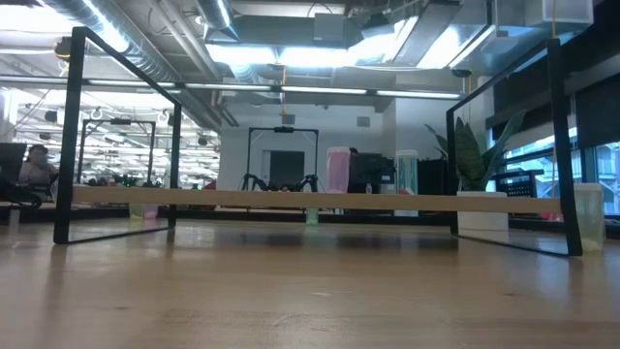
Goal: Pick and place medicine bottles onto shelf by color
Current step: Put the bottom left orange pill bottle on the shelf
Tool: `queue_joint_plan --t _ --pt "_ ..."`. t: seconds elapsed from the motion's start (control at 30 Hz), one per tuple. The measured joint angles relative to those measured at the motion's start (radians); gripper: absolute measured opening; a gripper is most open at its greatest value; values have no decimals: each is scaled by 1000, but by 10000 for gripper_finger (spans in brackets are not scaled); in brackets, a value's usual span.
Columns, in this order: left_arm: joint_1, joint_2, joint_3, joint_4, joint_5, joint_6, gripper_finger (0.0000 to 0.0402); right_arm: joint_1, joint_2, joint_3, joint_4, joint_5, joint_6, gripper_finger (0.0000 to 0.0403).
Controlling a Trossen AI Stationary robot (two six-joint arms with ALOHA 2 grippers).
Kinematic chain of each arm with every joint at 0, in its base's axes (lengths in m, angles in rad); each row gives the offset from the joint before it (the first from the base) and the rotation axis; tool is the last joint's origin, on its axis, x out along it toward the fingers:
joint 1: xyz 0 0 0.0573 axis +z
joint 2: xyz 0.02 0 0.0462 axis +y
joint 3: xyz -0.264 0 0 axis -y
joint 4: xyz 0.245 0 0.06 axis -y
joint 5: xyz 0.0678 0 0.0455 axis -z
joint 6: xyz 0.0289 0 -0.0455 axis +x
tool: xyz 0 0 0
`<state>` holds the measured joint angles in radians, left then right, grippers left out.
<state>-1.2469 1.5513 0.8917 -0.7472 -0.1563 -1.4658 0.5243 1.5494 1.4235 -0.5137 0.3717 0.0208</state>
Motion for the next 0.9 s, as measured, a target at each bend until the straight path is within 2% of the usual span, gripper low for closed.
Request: queue_joint_plan --t 0.3,0.77,0.9 --pt "31 -10 2 1 24 -2 196 0 0 0 0 0 -1 168" --pt "39 -143 2 0 21 -52 196 -4 0 0 0 5 -18 168" --pt "50 -189 1 -4 21 -77 196 -3 0 0 0 112 28 168"
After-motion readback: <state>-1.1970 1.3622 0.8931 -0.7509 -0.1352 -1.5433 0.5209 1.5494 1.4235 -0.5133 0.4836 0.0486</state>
